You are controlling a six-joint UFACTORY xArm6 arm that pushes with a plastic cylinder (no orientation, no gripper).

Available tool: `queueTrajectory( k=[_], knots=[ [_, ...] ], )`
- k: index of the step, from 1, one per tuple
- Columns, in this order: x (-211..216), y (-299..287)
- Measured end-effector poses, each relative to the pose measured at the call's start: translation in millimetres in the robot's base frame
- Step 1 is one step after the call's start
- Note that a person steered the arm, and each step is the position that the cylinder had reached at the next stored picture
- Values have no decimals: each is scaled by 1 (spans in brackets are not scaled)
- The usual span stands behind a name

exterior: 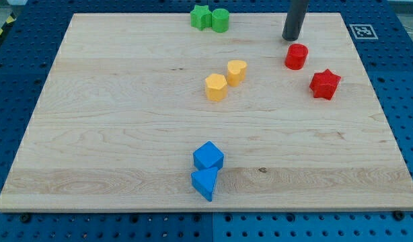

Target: Push the red blocks towards the center right side of the board

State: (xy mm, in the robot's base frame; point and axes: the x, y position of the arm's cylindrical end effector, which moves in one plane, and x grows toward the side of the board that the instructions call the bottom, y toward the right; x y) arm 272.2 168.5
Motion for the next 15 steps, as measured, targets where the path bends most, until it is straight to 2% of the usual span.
queueTrajectory(
  k=[4, 7, 9, 12, 15],
  knots=[
    [30, 4],
    [36, 4],
    [64, 4],
    [64, -4],
    [81, -29]
  ],
)
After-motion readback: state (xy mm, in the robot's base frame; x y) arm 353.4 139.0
